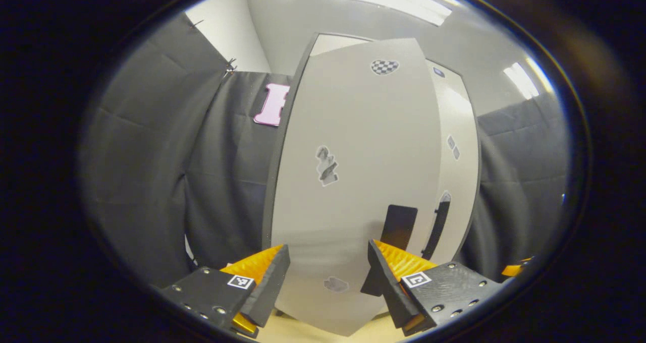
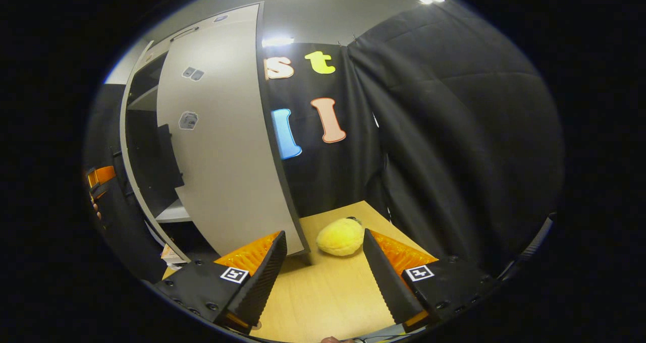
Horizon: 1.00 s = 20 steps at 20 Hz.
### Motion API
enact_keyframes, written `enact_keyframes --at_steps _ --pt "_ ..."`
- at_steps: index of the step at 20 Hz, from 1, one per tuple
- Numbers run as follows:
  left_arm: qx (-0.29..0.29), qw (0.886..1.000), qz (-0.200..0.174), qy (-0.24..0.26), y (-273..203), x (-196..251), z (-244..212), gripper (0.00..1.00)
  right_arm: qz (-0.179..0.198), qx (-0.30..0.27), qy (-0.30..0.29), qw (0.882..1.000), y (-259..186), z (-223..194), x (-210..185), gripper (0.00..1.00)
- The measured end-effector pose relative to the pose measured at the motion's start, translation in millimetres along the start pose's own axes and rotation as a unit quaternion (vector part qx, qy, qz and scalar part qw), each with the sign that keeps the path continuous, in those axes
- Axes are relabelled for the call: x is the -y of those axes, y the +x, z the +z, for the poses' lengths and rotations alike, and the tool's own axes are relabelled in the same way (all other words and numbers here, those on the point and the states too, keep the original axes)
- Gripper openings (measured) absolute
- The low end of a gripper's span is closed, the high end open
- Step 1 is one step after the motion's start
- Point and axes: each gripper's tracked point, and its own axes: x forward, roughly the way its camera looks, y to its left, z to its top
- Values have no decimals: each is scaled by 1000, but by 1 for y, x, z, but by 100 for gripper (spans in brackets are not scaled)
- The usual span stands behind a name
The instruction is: Grasp the bottle in the cabinet with the left hand and place it on the coaster, then close the right door with the right hand and the left door with the left hand.
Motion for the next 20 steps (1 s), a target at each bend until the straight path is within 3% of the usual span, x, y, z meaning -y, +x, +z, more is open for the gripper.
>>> enact_keyframes --at_steps 4,9,10,12,13,16,18,19,20 --pt "3 999 16 34 -11 15 2 97 10 3 -2 1000 21 11 16 96" --pt "9 998 37 54 -49 19 4 90 61 -3 -9 998 47 9 2 97" --pt "11 997 43 61 -59 19 6 97 75 -4 -13 997 51 9 -4 97" --pt "13 996 55 70 -81 19 7 97 105 -7 -21 994 57 9 -17 97" --pt "14 995 65 73 -92 17 8 90 116 -6 -25 993 59 11 -22 97" --pt "16 995 78 61 -124 18 6 97 146 6 -38 989 61 20 -38 97" --pt "18 996 82 37 -141 14 5 90 164 27 -47 985 57 33 -51 97" --pt "21 996 85 28 -145 11 6 97 169 41 -49 984 56 41 -56 97" --pt "24 996 88 25 -149 6 9 97 171 53 -48 983 55 49 -60 97"
